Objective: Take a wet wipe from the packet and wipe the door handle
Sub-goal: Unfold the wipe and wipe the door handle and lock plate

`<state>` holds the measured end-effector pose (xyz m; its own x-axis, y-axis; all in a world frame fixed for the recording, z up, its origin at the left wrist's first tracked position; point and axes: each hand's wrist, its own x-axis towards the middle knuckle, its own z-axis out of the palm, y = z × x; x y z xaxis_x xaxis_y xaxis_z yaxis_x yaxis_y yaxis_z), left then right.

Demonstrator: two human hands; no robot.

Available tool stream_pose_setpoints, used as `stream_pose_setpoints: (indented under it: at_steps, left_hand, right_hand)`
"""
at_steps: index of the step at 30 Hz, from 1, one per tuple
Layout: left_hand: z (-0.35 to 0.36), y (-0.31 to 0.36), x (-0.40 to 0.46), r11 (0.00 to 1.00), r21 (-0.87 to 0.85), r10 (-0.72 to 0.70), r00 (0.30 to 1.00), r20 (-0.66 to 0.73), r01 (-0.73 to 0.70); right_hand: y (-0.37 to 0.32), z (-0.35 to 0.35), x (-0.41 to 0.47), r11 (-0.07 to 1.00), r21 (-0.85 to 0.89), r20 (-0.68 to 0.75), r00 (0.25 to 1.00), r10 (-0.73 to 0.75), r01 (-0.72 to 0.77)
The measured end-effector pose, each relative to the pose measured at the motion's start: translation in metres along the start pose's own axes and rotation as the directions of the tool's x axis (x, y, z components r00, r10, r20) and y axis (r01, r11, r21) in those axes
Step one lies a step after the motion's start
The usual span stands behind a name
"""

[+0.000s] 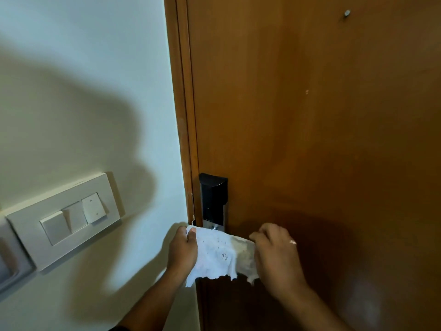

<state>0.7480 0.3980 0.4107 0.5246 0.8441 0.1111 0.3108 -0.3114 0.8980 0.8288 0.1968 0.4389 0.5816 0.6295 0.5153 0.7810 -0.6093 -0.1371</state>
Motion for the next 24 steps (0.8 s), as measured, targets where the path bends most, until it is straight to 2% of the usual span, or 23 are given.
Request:
stream_pose_setpoints:
  at_steps: [2,6,8,10,14,17,19,21,24]
  left_hand:
    - [0.0,-0.001,0.0,0.998,-0.039,-0.037,0.999,0.033,0.039]
    - [-0.006,0.001,-0.004,0.995,-0.046,-0.081,0.99,0.117,0.087]
    - [-0.01,0.001,-0.005,0.998,-0.033,-0.051,0.992,0.12,0.055]
    - [-0.023,-0.002,-0.002,0.999,-0.032,0.003,0.998,0.065,-0.001]
    - [-0.024,0.012,0.002,0.992,-0.011,0.124,0.992,0.02,-0.124]
    - [-0.023,0.028,0.0,0.96,0.057,0.277,0.96,-0.052,-0.274]
    - [-0.023,0.04,0.001,0.884,0.236,0.433,0.897,-0.093,-0.403]
    - [-0.025,0.057,0.008,0.761,0.409,0.585,0.805,-0.099,-0.503]
    - [-0.024,0.092,0.025,0.523,0.616,0.746,0.665,0.002,-0.589]
  right_hand:
    - [-0.018,0.012,-0.003,0.993,0.002,0.017,0.993,-0.116,0.116]
    - [-0.042,0.046,-0.004,0.977,-0.046,0.263,0.946,-0.191,0.21]
    - [-0.041,0.049,-0.004,0.96,-0.122,0.264,0.941,-0.214,0.252]
    - [-0.046,0.057,-0.001,0.92,-0.179,0.216,0.927,-0.308,0.348]
    - [-0.036,0.068,0.002,0.765,-0.264,0.187,0.809,-0.557,0.588]
    - [-0.031,0.063,0.011,0.74,-0.295,0.206,0.796,-0.569,0.605]
    - [-0.029,0.061,0.016,0.715,-0.259,0.249,0.76,-0.6,0.65]
    - [-0.032,0.064,0.024,0.681,-0.255,0.269,0.727,-0.632,0.686]
    - [-0.052,0.072,0.045,0.703,-0.222,0.357,0.727,-0.586,0.676]
